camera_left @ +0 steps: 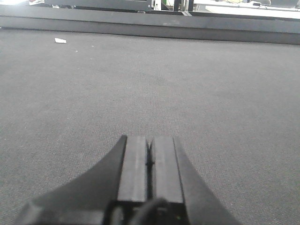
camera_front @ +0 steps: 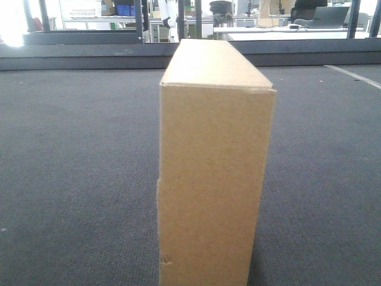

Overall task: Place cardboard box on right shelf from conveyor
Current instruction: 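Move the right gripper toward the upright cardboard box on the conveyor, then lower the open right gripper over the box and close on it, then lift the cardboard box off the conveyor with the right gripper, then hold the box in the right gripper while the base turns away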

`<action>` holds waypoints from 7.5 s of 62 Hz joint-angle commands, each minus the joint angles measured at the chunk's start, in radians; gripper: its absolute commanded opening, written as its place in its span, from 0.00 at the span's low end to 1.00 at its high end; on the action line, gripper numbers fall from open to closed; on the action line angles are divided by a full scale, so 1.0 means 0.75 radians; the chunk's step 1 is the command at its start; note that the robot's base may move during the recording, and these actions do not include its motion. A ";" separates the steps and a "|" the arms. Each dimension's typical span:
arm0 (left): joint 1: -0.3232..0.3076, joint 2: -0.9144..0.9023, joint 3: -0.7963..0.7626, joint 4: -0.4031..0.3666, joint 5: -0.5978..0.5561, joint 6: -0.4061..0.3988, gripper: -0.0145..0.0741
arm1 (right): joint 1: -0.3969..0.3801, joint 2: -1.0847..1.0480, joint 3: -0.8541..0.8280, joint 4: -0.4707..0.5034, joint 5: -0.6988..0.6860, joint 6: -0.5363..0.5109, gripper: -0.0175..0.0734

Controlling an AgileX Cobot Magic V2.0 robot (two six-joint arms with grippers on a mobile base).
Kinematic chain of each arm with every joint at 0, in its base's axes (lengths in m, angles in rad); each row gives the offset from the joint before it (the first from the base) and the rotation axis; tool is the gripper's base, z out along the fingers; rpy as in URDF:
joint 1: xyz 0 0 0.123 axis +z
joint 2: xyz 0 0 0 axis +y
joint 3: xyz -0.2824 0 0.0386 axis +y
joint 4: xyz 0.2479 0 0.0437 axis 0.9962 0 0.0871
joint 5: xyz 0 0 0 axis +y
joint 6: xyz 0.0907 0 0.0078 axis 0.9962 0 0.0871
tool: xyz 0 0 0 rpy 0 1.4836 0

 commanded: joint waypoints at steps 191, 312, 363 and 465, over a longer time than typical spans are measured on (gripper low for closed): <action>-0.003 -0.007 0.008 -0.008 -0.114 0.000 0.03 | 0.995 2.209 -2.402 -0.269 1.679 1.061 0.85; -0.003 -0.007 0.008 -0.008 -0.114 0.000 0.03 | 0.709 1.771 -1.917 -0.213 1.395 0.566 0.24; -0.003 -0.007 0.008 -0.008 -0.114 0.000 0.03 | -0.076 0.862 -0.841 0.122 0.042 -0.183 0.24; -0.003 -0.007 0.008 -0.008 -0.114 0.000 0.03 | -0.076 0.322 -0.646 0.125 0.167 -0.181 0.24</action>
